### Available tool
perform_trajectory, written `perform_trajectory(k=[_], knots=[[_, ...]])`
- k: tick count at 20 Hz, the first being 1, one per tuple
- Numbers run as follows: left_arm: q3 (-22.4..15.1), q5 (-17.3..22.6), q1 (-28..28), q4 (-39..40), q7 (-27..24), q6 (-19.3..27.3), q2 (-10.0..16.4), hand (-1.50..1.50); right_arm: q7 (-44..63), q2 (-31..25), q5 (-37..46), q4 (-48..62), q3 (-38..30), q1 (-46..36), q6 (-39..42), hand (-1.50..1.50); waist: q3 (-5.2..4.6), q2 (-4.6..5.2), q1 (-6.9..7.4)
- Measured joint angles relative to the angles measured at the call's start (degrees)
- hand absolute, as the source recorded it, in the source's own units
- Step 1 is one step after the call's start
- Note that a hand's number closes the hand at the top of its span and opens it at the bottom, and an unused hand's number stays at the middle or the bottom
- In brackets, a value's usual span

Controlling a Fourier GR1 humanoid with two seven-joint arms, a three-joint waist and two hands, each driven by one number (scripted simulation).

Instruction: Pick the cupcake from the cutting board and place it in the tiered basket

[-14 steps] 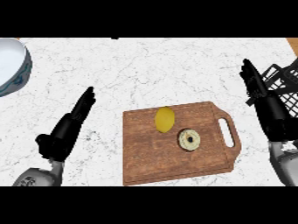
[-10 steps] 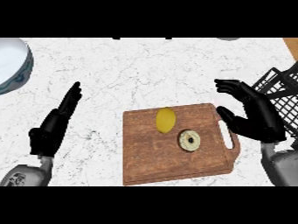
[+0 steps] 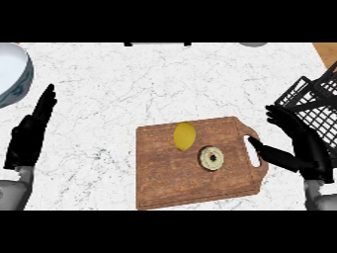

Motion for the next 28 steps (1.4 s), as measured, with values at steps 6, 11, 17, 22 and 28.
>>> perform_trajectory(k=[6, 11, 17, 22, 28], knots=[[0.8, -1.4, 0.7, -0.1, 0.2, -0.1, -0.2, 0.0, 10.1, -9.6, 1.5, -9.0, 0.1, 0.6, 6.7, -1.5, -0.17, -0.12, 0.47], [1.1, -1.4, 0.0, 0.0, 0.8, -0.7, 0.0, 0.0, 19.9, -19.0, 2.6, -13.4, 3.9, -3.5, 17.2, -1.5, -0.28, -0.11, 0.94], [1.2, -2.1, -0.2, -0.3, 1.0, -0.9, -0.8, 0.0, 37.2, -19.4, 3.3, -16.8, 9.5, -14.3, 23.6, -1.5, -0.26, -0.02, 1.51], [2.4, -2.5, 0.5, -0.6, 0.3, -1.9, -1.0, 0.0, 48.0, -14.2, 5.0, -13.9, 11.9, -21.6, 26.0, -1.5, -0.22, -0.01, 1.38], [2.9, -3.8, -0.4, -0.4, 1.3, -2.0, -2.3, 0.0, 53.4, -7.6, 7.3, -8.7, 15.2, -25.1, 28.0, -1.5, -0.19, 0.02, 1.12]])
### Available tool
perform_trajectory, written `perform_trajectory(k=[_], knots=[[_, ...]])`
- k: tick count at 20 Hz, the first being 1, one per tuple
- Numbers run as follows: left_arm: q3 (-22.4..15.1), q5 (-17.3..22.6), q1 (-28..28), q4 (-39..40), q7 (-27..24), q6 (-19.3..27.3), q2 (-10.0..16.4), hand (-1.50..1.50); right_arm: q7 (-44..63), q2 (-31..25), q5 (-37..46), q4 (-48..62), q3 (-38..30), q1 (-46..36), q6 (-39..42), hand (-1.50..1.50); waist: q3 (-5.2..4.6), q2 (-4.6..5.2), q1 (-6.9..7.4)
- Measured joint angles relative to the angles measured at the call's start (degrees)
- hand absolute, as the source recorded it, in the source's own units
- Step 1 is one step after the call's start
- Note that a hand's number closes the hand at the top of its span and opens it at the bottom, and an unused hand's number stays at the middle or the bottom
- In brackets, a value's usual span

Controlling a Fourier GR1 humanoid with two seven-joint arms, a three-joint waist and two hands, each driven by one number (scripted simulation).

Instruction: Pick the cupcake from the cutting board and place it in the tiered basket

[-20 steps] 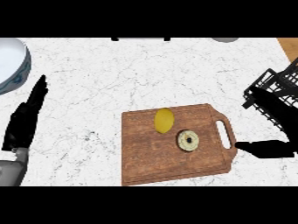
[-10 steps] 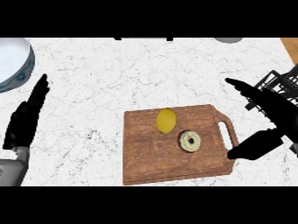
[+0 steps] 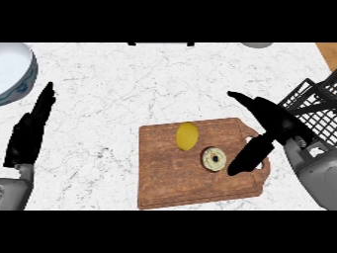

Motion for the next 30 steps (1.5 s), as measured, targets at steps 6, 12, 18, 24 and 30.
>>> perform_trajectory(k=[6, 12, 18, 24, 30], knots=[[1.2, -0.8, 1.1, -0.4, -0.6, -0.8, -0.5, 0.0, 0.9, 2.1, 2.9, 2.1, 1.7, 0.8, 1.8, -1.5, 0.03, -0.03, -0.24], [2.2, -1.8, 1.2, 0.2, -1.2, -1.8, -2.0, 0.0, 0.6, 5.3, 7.5, 2.9, 2.7, 2.7, 2.9, -1.5, 0.03, -0.04, -0.37], [3.0, -2.9, 1.6, 0.6, -1.8, -2.5, -2.9, 0.0, 0.1, 5.7, 12.6, 0.9, 3.9, 4.8, 4.7, -1.5, 0.04, -0.07, -0.51], [4.7, -3.5, 0.5, 1.0, -1.5, -4.1, -3.2, 0.0, 0.1, 8.7, 19.2, -0.1, 4.9, 6.4, 5.6, -1.5, 0.04, -0.07, -0.5], [5.9, -4.3, 0.0, 0.5, -0.4, -4.9, -3.9, 0.0, -0.6, 11.0, 22.8, 0.2, 4.0, 8.1, 7.4, -1.5, 0.03, -0.07, -0.48]])
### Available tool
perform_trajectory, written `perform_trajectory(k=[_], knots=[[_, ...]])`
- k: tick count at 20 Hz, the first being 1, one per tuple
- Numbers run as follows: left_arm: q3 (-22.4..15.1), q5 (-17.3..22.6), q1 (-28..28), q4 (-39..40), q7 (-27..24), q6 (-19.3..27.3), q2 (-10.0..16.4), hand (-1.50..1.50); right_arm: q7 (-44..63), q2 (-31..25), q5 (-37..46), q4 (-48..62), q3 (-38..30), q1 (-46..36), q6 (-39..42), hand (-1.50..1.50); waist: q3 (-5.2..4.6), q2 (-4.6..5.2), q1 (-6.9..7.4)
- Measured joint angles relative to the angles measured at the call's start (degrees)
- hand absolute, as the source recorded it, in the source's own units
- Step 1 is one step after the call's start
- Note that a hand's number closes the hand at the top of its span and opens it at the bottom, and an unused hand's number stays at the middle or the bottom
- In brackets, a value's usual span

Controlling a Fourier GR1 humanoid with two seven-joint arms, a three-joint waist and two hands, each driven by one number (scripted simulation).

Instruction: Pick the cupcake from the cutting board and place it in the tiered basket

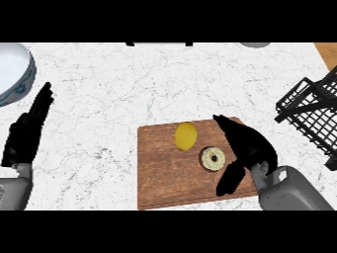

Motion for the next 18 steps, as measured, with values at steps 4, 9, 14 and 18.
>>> perform_trajectory(k=[4, 9, 14, 18], knots=[[0.1, -0.9, 1.1, 0.0, -1.2, -0.2, -0.9, 0.0, 0.1, 2.3, 2.0, 1.2, -0.3, 0.7, 0.8, -1.5, 0.01, 0.01, 0.03], [0.6, -2.1, -0.5, 0.7, -0.4, -0.3, -1.6, 0.0, -0.3, 4.2, 4.4, 2.6, -1.0, 2.6, 1.7, -1.5, 0.01, 0.02, -0.03], [1.8, -2.3, -0.5, -0.4, 0.3, -1.8, -1.5, 0.0, -1.8, 7.1, 7.2, 5.9, -2.5, 2.4, 2.6, -1.5, 0.01, 0.03, 0.07], [2.6, -2.8, -0.3, 0.4, -0.8, -2.2, -2.2, 0.0, -3.6, 8.9, 9.5, 8.6, -3.3, 3.2, 3.2, -1.5, 0.01, 0.05, 0.05]])
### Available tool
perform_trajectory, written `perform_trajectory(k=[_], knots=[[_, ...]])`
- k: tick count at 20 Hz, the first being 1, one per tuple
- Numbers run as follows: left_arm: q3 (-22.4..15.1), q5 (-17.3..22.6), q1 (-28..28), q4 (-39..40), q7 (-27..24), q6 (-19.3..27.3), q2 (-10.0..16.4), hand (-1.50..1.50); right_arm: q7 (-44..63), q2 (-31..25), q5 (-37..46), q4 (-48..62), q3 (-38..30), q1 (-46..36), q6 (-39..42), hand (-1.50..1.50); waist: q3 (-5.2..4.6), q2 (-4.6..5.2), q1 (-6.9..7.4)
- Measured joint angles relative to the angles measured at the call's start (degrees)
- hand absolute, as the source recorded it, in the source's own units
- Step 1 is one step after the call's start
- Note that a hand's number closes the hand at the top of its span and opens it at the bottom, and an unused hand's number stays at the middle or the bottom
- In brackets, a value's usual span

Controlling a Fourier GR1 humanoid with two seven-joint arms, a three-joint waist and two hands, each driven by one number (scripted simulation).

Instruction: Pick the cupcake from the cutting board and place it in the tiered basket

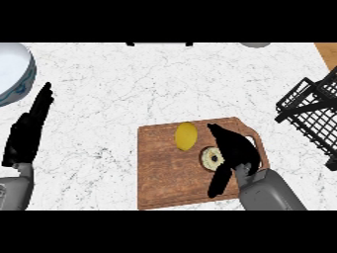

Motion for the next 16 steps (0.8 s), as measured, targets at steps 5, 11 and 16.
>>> perform_trajectory(k=[5, 11, 16], knots=[[0.7, -0.6, -0.3, -0.3, 0.5, -1.0, -0.4, 0.0, -2.5, 2.8, 2.0, 5.0, -2.2, -1.2, 0.7, -1.5, 0.0, 0.0, 0.04], [0.6, -1.3, 0.3, -2.6, 2.2, -1.2, -1.4, 0.0, -4.8, 5.4, 3.7, 10.6, -3.0, -1.8, 1.7, 1.5, -0.09, -0.14, 0.05], [0.2, -2.2, 1.1, -2.9, 1.5, -0.7, -2.1, 0.0, -9.3, 3.6, 6.6, 10.5, 1.0, -2.1, 4.6, 1.5, -0.28, -0.38, 0.02]])
